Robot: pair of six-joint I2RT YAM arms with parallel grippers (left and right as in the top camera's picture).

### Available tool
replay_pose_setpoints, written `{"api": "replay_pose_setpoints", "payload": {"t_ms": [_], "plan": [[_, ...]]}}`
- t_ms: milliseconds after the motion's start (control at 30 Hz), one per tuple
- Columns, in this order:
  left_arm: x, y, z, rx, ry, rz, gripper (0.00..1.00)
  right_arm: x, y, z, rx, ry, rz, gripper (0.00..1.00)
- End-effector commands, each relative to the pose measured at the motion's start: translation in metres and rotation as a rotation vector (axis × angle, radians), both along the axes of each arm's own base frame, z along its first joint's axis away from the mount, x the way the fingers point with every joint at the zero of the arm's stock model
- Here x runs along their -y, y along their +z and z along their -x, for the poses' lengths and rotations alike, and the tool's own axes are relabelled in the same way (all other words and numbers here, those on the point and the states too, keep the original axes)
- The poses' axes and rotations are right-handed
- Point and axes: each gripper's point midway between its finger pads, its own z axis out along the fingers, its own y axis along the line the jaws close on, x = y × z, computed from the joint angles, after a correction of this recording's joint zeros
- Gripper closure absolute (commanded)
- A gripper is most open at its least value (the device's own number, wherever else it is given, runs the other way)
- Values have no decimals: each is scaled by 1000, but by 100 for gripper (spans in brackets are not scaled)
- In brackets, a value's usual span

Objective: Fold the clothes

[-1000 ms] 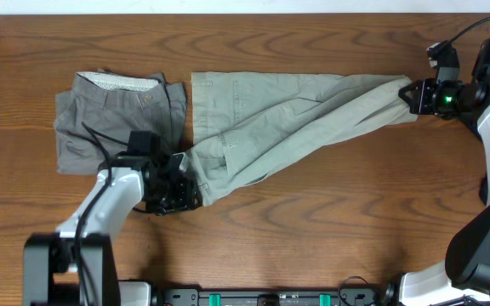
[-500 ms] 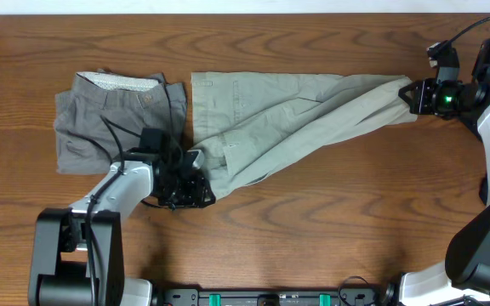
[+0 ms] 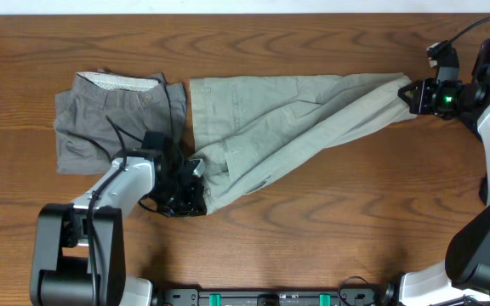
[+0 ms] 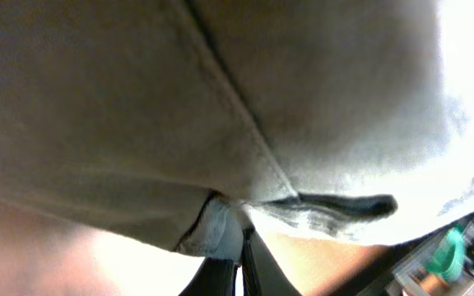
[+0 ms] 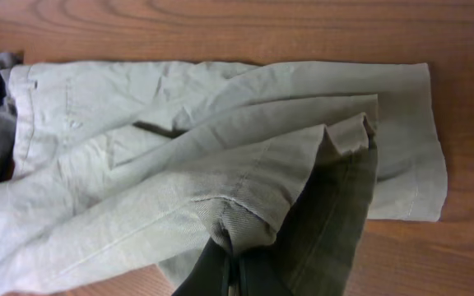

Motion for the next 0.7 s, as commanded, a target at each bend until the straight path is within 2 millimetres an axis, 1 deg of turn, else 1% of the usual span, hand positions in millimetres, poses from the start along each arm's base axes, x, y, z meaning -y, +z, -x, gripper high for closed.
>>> {"api": "replay_pose_setpoints", "payload": {"t_ms": [0, 100, 200, 400, 433, 467, 500, 600, 667], "plan": [[-4, 38, -19, 70, 13, 5, 94, -2, 7, -1, 18, 2, -7, 99], [-11, 75, -29, 127, 46, 3, 94, 1, 7, -2, 4, -37, -15, 99], [-23, 111, -39, 231, 78, -23, 94, 5, 6, -4, -16, -93, -29, 99], [-41, 174, -58, 423, 173, -71, 94, 6, 9, -4, -27, -132, -52, 99], [-47, 189, -63, 476, 196, -95, 94, 7, 14, -4, -13, -132, -50, 99], [-50, 194, -65, 494, 205, -107, 94, 7, 16, -3, -7, -133, -48, 99], [-55, 204, -69, 526, 224, -135, 94, 7, 22, -3, 8, -133, -44, 99], [-66, 243, -81, 660, 259, -190, 94, 11, 52, 0, 100, -144, -22, 99], [-70, 275, -89, 769, 275, -203, 94, 15, 74, 2, 151, -185, -27, 99]]}}
